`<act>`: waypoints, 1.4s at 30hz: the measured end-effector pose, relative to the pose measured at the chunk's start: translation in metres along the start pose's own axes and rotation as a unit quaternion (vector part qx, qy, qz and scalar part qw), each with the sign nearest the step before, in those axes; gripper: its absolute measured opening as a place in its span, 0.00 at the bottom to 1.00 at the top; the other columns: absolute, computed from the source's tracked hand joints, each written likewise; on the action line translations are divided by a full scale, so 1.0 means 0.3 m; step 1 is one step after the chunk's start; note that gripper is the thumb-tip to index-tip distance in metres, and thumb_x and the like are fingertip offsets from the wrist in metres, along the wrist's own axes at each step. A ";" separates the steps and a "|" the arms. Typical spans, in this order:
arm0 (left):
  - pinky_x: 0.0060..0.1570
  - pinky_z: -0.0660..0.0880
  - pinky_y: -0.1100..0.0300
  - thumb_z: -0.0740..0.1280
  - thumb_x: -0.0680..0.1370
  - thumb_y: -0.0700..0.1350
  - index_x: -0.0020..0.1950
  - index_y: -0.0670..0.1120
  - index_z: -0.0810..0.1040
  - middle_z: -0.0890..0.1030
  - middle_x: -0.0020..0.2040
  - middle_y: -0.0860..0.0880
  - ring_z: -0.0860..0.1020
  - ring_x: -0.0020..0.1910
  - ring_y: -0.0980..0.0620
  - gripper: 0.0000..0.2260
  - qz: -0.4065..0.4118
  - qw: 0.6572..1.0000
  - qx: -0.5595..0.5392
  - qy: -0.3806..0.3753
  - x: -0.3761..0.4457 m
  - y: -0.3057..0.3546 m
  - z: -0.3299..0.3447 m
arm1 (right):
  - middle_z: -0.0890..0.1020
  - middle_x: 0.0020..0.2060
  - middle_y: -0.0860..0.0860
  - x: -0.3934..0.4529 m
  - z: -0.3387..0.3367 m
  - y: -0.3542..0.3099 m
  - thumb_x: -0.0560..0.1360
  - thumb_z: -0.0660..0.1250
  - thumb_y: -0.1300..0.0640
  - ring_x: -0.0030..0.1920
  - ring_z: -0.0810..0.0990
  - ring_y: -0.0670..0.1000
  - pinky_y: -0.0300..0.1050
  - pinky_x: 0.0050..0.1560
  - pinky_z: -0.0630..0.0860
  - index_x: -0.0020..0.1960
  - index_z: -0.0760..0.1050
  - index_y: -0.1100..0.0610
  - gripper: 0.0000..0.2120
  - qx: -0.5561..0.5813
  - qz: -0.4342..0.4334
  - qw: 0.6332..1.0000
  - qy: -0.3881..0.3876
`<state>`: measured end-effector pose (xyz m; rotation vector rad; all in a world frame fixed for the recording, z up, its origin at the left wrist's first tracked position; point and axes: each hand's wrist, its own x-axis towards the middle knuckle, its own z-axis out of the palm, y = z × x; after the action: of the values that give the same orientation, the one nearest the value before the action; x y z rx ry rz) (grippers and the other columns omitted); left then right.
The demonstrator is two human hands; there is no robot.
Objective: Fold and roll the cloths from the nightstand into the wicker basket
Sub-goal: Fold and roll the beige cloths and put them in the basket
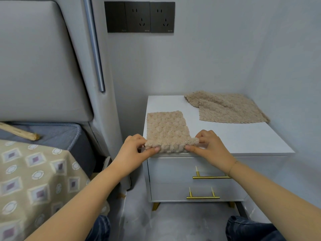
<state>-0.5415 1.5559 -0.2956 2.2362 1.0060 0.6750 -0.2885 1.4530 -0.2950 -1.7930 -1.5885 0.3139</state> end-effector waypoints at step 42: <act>0.65 0.66 0.53 0.62 0.71 0.68 0.69 0.50 0.74 0.74 0.67 0.55 0.69 0.66 0.56 0.32 0.145 0.965 0.216 -0.019 0.017 -0.005 0.011 | 0.74 0.63 0.43 0.038 0.002 0.003 0.68 0.75 0.42 0.63 0.67 0.44 0.37 0.63 0.62 0.68 0.70 0.48 0.32 -0.104 -0.141 0.981 -0.086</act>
<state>-0.5372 1.5596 -0.2979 2.8054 0.8776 0.5692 -0.2856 1.4640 -0.2929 -1.6973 -2.0350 0.1776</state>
